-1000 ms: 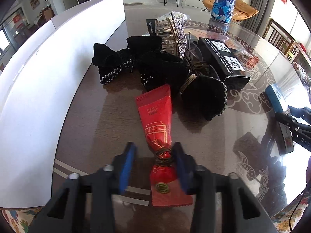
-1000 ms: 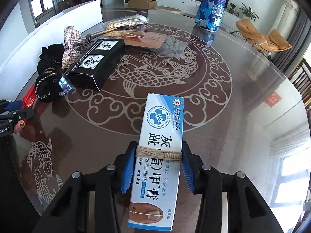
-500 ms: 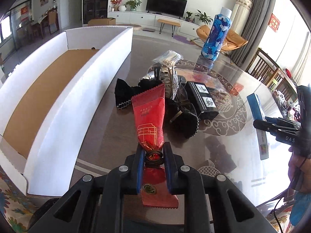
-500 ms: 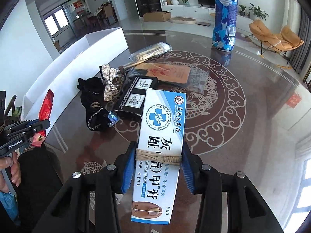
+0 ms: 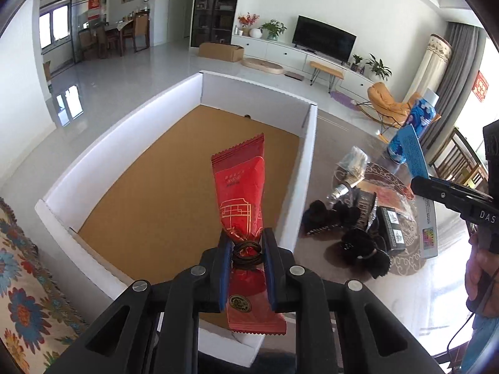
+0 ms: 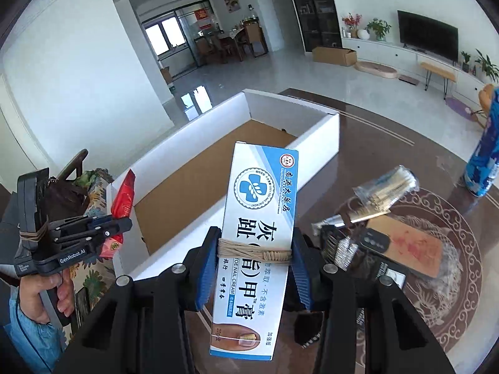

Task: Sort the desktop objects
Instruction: 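Carry both held items into the white bin and open both tools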

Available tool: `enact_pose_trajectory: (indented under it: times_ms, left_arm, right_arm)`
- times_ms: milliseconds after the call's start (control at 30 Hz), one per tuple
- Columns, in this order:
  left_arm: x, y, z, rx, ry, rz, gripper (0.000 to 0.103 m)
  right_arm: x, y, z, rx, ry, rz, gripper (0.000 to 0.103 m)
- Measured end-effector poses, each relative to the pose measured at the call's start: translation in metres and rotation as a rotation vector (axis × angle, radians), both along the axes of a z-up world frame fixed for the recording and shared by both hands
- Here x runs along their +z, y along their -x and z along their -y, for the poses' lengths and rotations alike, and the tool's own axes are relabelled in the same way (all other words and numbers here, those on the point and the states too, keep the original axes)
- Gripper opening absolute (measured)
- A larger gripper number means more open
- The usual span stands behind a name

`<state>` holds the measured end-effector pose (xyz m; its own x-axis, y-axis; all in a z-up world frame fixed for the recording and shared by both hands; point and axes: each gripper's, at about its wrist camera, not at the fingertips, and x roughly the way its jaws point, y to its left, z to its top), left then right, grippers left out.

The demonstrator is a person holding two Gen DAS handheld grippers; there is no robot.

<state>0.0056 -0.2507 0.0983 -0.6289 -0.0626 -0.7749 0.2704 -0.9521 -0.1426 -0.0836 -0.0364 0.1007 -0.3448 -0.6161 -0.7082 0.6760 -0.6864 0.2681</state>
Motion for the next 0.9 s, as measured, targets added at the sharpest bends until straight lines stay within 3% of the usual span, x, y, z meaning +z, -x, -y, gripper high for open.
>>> enact_pose_trajectory:
  times_ms: [200, 367, 533, 733, 767, 800, 833, 867, 900]
  left_arm:
    - [-0.015, 0.019, 0.053, 0.112, -0.011, 0.033, 0.018]
    - [-0.044, 0.04, 0.074, 0.18, -0.07, 0.072, 0.018]
    - [-0.064, 0.054, 0.08, 0.188, -0.077, 0.124, 0.018]
    - [-0.074, 0.062, 0.088, 0.239, -0.066, 0.187, 0.02]
    - [-0.076, 0.062, 0.091, 0.256, -0.075, 0.197, 0.021]
    - [-0.079, 0.062, 0.094, 0.274, -0.086, 0.208, 0.032]
    - [-0.082, 0.06, 0.096, 0.291, -0.102, 0.214, 0.042]
    - [-0.083, 0.058, 0.098, 0.304, -0.118, 0.209, 0.06]
    - [-0.081, 0.056, 0.096, 0.296, -0.124, 0.186, 0.062]
  right_arm:
    - [0.001, 0.02, 0.127, 0.117, 0.052, 0.017, 0.045]
    - [-0.041, 0.04, 0.205, 0.155, -0.036, 0.04, 0.045]
    - [-0.083, 0.057, 0.232, 0.151, -0.141, 0.056, 0.045]
    - [-0.094, 0.063, 0.228, 0.124, -0.175, 0.042, 0.046]
    - [-0.095, 0.064, 0.227, 0.12, -0.18, 0.04, 0.052]
    - [-0.094, 0.065, 0.224, 0.12, -0.177, 0.044, 0.061]
    - [-0.094, 0.066, 0.222, 0.115, -0.177, 0.046, 0.082]
    - [-0.092, 0.068, 0.218, 0.105, -0.173, 0.039, 0.09]
    - [-0.089, 0.069, 0.215, 0.098, -0.164, 0.028, 0.09]
